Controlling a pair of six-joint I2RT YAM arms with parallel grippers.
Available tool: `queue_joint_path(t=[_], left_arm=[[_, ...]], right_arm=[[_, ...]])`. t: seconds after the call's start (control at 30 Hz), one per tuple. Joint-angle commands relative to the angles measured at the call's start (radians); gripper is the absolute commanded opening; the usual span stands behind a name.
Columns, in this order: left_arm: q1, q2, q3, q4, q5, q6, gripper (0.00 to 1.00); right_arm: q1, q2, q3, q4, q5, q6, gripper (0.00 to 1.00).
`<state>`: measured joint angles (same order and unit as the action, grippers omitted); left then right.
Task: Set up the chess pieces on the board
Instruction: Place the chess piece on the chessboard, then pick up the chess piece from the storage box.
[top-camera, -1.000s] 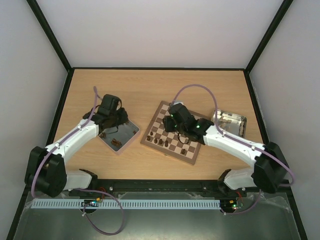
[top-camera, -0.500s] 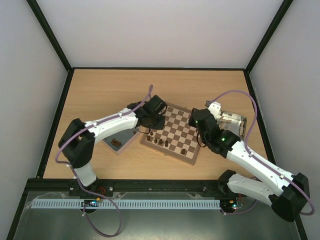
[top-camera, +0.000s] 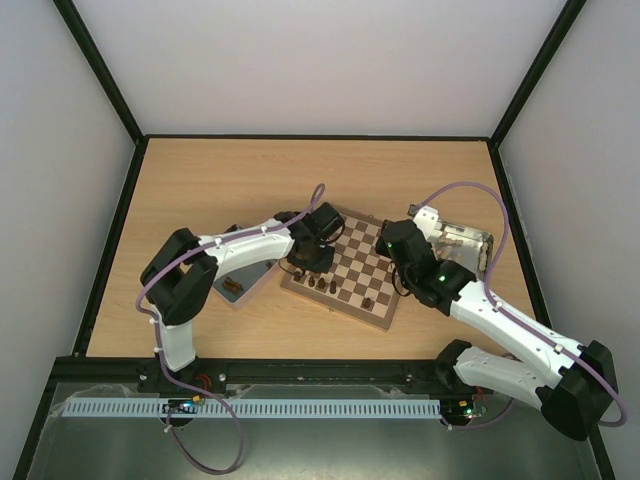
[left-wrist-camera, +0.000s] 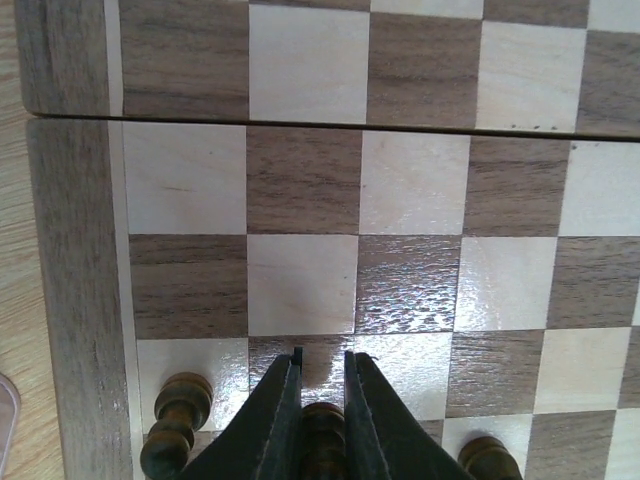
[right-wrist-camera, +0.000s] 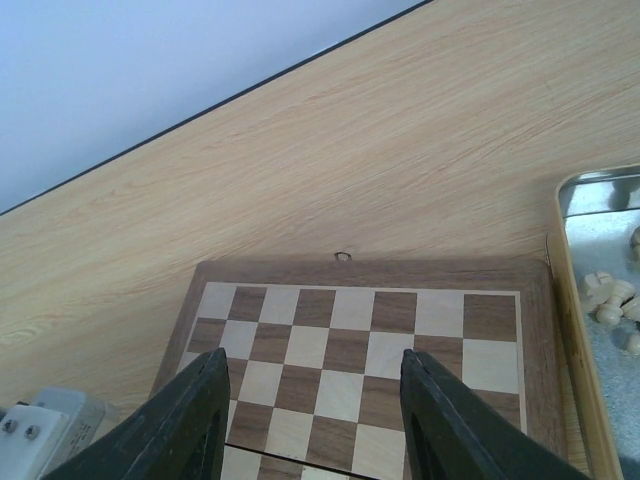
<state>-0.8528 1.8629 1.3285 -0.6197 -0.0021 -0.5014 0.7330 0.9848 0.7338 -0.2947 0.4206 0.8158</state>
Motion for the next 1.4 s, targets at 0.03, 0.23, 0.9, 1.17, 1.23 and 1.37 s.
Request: queue_joint_path(t=[0.03,0.23,0.9,1.17,1.23,1.37], left_arm=[[-0.005,0.036,0.027,-0.027,-0.015,0.012,0.14],[-0.005,0.055,0.024,-0.022,-0.018,0.011,0.15],[0.062,-0.142,0.01,-0.002,-0.074,-0.059,0.34],[0.311,-0.387,-0.304,0.087,-0.164,-0.215,0.37],[0.383,-0.442,-0.383,0.127,-0.151,-0.235,0.37],[0.486,-0.492,-0.477,0.21,-0.111,-0.25,0.37]], right_arm=[[-0.002,0.006,-0.013,0.011,0.017,0.012,0.46],[-0.002,0.005,-0.015,0.008,0.017,0.013,0.46],[-0.002,-0.011,-0.008,0.013,0.001,0.02,0.46],[-0.002,0.004,-0.01,0.024,-0.016,0.023,0.46],[-0.003,0.007,-0.01,0.029,-0.022,0.023,0.46],[-0.003,0.021,-0.01,0.038,-0.033,0.022,0.46]])
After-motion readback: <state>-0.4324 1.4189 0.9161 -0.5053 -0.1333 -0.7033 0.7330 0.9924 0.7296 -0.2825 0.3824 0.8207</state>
